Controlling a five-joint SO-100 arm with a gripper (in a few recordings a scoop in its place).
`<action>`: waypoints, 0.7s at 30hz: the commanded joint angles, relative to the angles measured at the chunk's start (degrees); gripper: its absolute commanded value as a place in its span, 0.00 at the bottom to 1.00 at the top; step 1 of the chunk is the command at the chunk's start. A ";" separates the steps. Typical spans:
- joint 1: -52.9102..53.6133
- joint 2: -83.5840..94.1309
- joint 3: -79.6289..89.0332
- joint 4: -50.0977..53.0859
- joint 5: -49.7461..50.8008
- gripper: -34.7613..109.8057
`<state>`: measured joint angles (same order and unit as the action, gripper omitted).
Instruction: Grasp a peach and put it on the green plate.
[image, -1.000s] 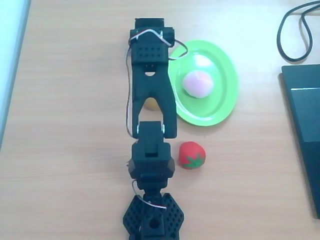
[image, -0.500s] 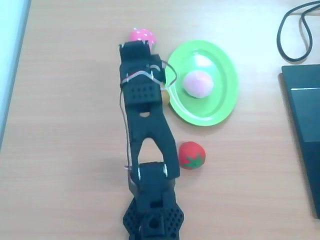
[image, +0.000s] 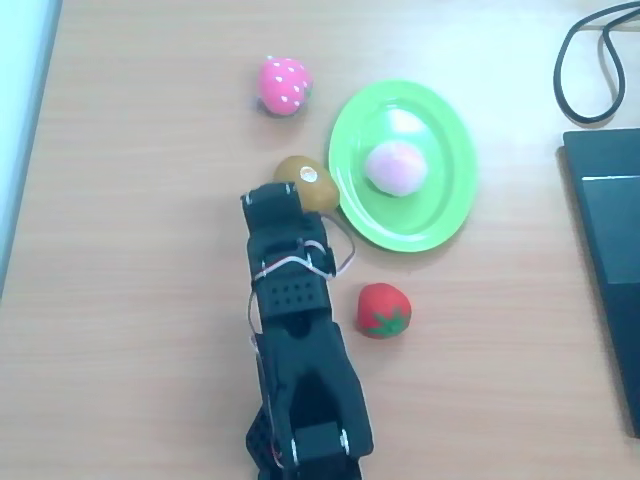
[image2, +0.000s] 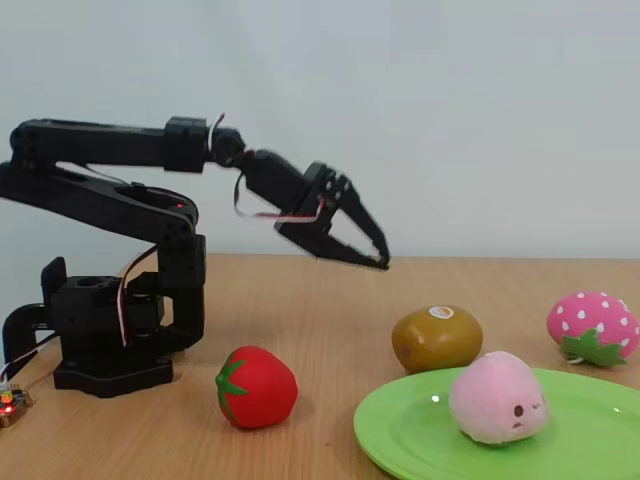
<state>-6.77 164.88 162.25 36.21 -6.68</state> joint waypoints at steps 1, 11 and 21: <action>-0.79 6.50 5.89 -0.53 -0.97 0.18; 0.70 16.26 13.89 0.35 -1.58 0.18; 1.58 23.20 16.79 10.20 -1.58 0.18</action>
<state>-4.92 185.80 176.66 44.82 -7.21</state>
